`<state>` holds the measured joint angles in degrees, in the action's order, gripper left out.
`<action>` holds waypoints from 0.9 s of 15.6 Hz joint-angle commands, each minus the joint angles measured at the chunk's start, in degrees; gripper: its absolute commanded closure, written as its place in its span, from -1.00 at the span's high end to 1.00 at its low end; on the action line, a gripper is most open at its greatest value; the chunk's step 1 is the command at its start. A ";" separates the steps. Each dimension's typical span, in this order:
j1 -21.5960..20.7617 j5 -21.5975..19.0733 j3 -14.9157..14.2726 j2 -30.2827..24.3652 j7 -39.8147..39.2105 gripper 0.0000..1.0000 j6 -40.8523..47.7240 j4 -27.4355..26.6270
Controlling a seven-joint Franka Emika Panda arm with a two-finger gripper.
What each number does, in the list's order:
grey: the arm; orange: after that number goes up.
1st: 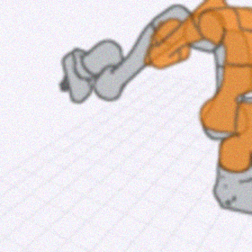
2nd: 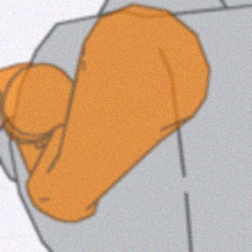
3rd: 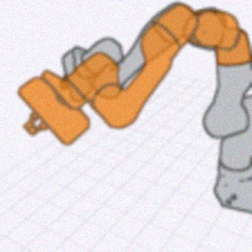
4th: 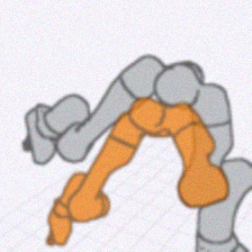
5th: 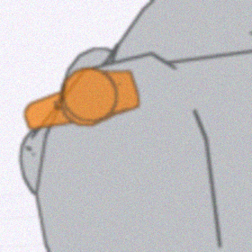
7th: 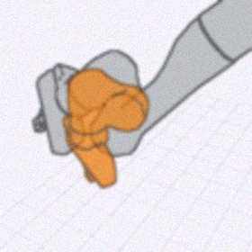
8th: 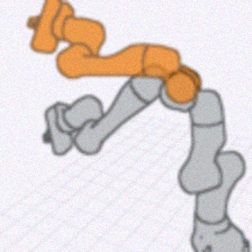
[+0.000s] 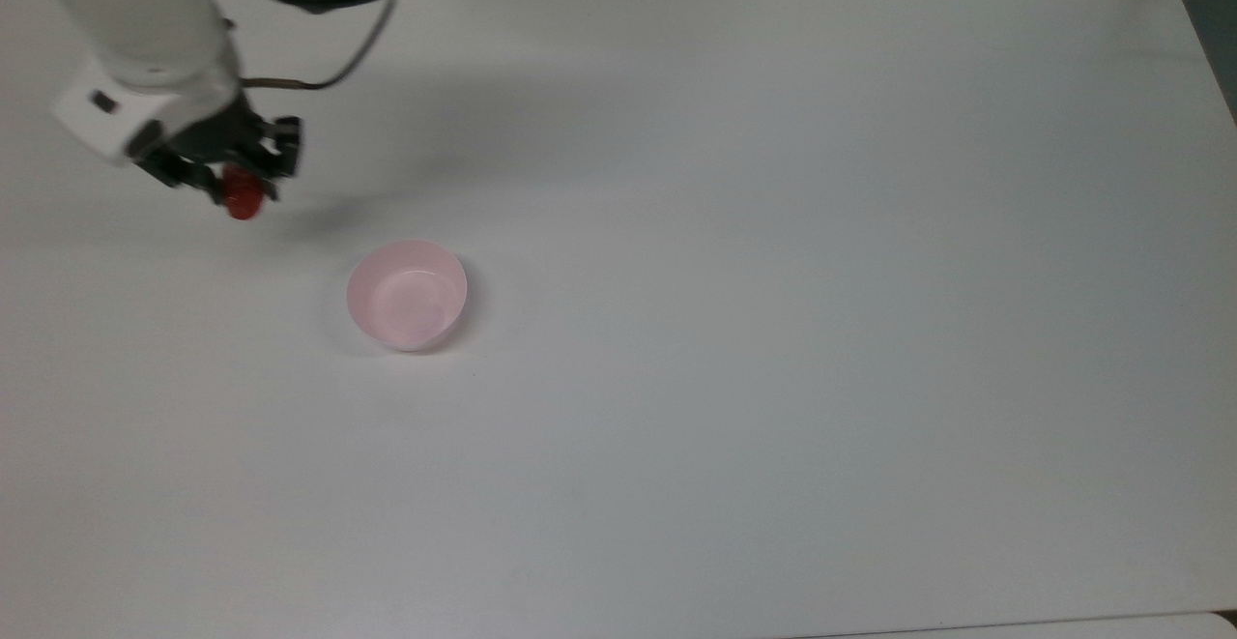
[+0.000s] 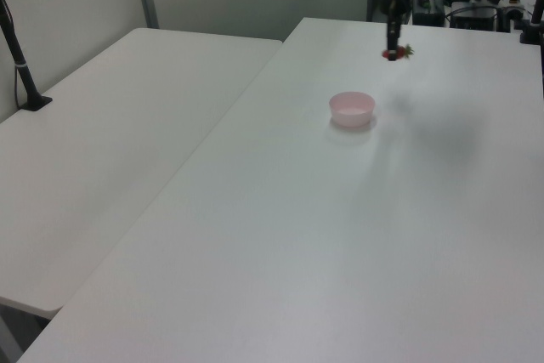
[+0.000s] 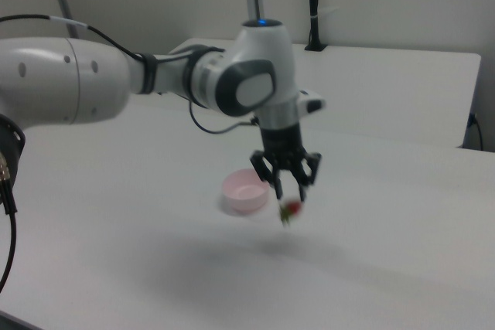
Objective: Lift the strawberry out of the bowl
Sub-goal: 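Lift the strawberry out of the bowl and carry it away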
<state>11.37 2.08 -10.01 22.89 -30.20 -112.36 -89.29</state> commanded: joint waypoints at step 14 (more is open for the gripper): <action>3.13 -0.94 -3.08 5.41 -0.56 0.30 -7.00 -4.66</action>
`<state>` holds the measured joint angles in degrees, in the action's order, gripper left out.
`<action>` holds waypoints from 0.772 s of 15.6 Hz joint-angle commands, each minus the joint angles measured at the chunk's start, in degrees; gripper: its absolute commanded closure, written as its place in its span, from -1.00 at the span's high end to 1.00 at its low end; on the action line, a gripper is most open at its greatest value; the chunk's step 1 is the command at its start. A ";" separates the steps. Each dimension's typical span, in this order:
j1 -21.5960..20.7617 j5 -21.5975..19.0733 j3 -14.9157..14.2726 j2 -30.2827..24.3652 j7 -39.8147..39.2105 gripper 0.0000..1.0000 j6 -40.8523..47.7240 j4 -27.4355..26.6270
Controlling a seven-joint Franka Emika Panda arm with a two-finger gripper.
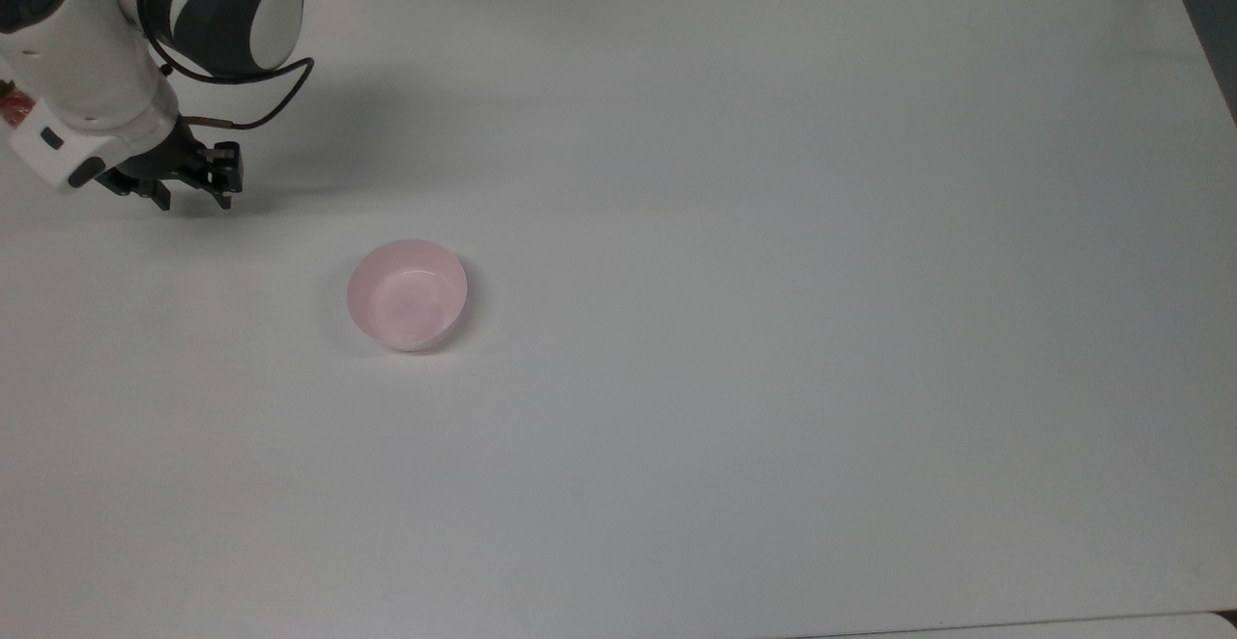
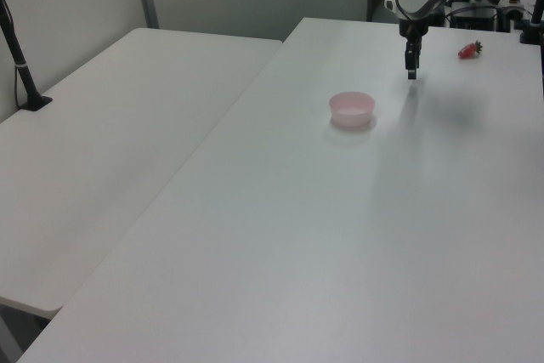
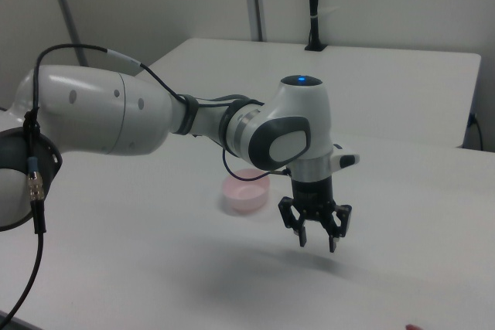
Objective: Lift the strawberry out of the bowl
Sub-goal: 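Open the gripper to release the strawberry onto the table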
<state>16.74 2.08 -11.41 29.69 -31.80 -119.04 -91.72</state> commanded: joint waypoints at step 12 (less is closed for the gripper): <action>-8.55 -0.67 -2.65 -14.47 13.49 1.00 11.70 -1.71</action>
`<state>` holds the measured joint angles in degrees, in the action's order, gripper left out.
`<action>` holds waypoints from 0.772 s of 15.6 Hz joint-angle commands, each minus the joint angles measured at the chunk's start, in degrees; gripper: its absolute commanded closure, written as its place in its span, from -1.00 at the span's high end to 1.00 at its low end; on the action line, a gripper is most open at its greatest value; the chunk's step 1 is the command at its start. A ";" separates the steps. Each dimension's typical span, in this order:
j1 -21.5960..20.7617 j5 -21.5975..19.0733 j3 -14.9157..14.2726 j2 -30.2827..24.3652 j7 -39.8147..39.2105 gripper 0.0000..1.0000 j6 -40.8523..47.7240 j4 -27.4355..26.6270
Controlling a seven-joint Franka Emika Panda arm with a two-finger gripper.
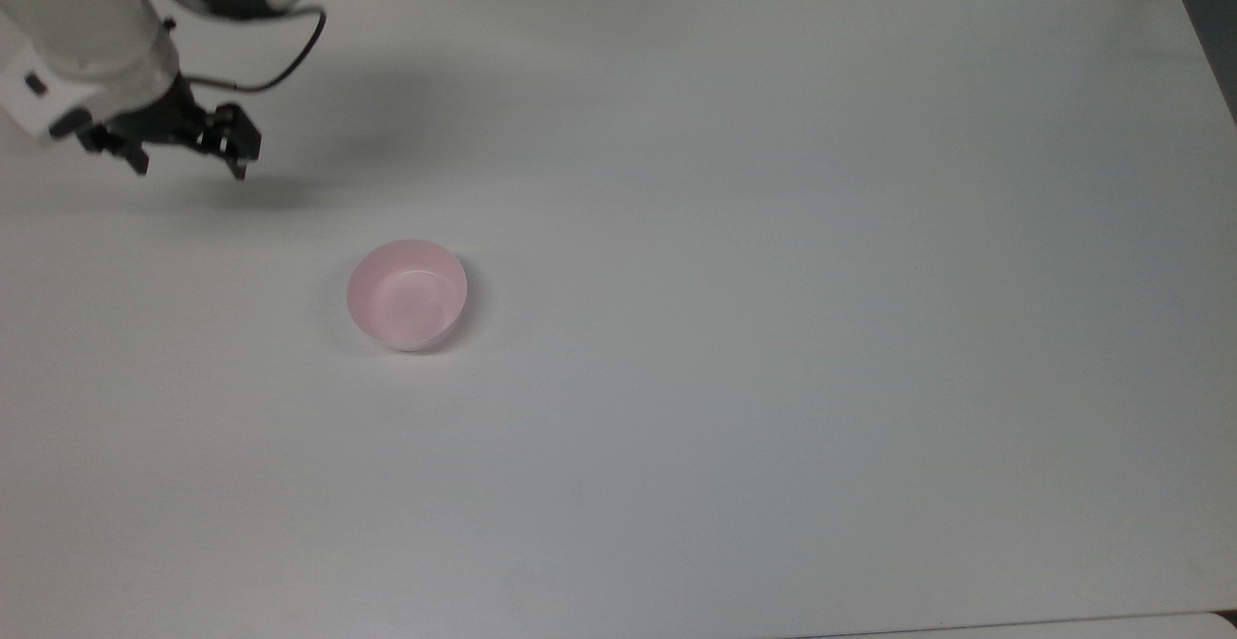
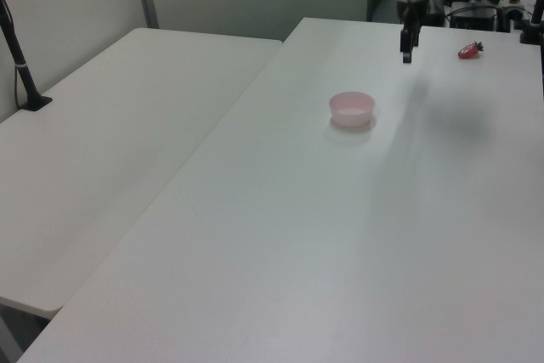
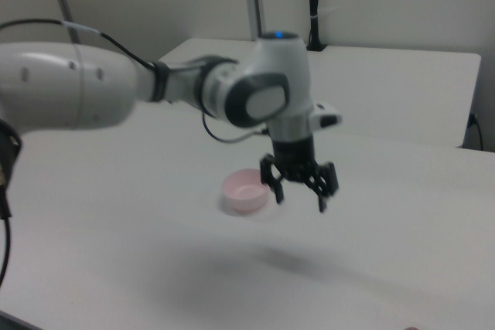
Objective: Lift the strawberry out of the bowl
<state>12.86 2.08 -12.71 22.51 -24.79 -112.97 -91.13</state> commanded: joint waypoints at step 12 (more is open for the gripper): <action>-17.61 2.58 -1.26 -17.40 19.94 1.00 13.83 -2.65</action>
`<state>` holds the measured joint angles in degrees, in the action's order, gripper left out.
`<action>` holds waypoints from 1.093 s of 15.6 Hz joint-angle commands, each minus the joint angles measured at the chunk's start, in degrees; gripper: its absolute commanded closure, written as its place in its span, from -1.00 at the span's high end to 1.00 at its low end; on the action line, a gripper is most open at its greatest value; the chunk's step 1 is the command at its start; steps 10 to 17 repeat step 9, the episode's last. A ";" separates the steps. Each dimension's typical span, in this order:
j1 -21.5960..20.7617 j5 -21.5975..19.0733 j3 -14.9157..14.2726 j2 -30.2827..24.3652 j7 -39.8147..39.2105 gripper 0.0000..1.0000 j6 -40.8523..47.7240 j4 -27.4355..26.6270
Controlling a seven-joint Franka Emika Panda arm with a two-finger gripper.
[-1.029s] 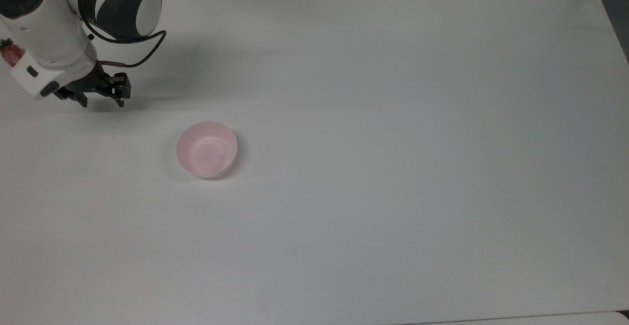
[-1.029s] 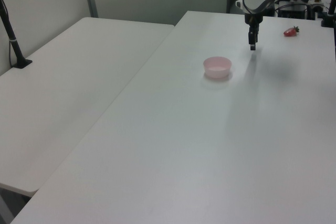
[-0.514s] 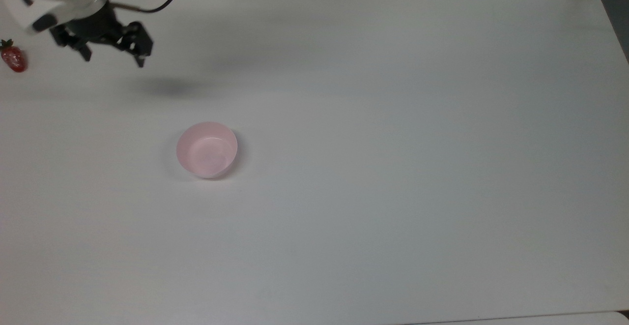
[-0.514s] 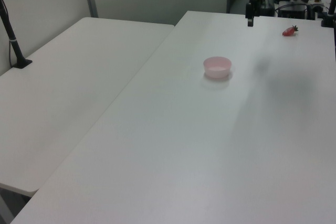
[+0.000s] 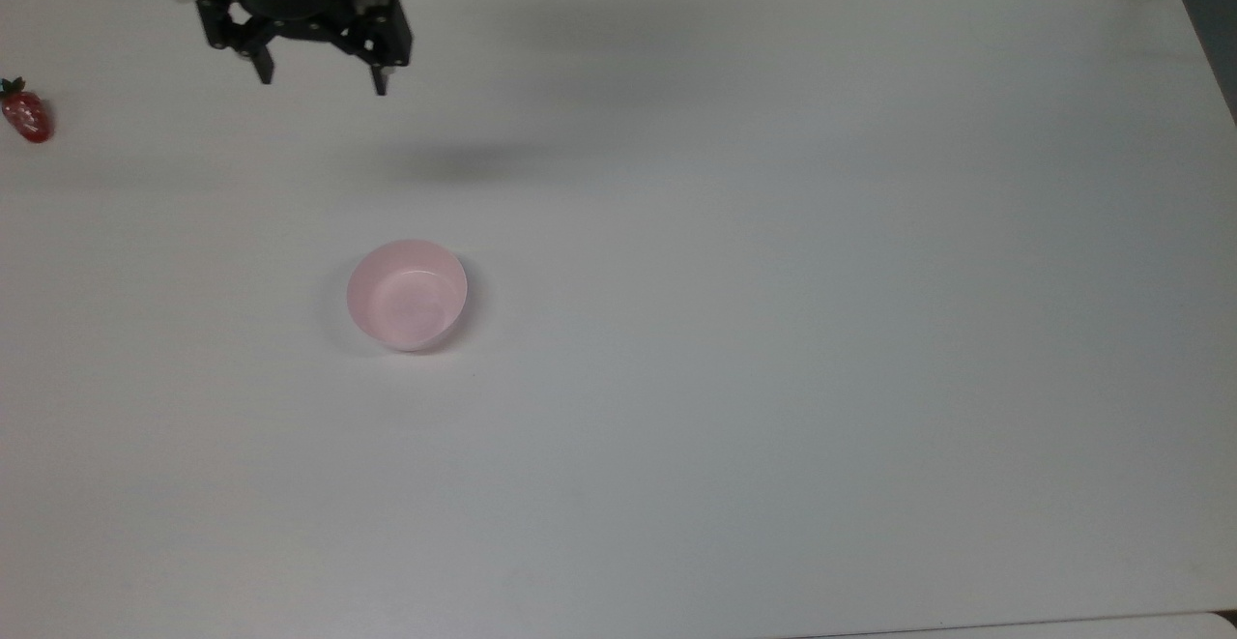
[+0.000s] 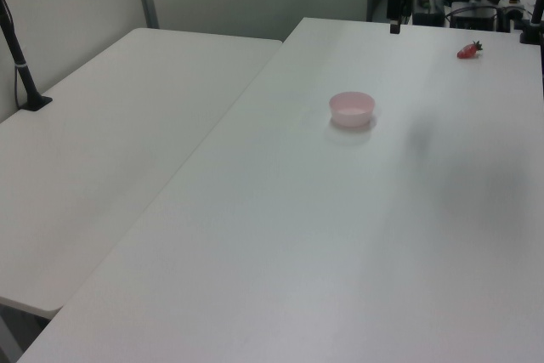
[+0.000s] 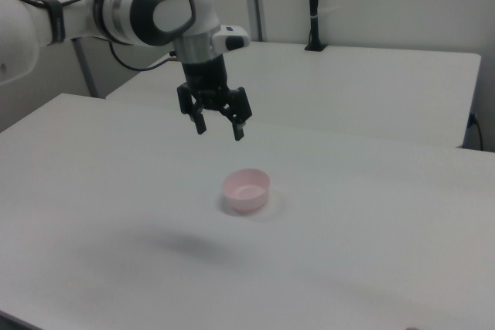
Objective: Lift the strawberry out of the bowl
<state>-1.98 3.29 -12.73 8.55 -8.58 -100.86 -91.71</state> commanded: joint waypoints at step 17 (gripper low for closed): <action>-3.47 1.19 -0.54 -6.17 7.44 1.00 5.85 -1.63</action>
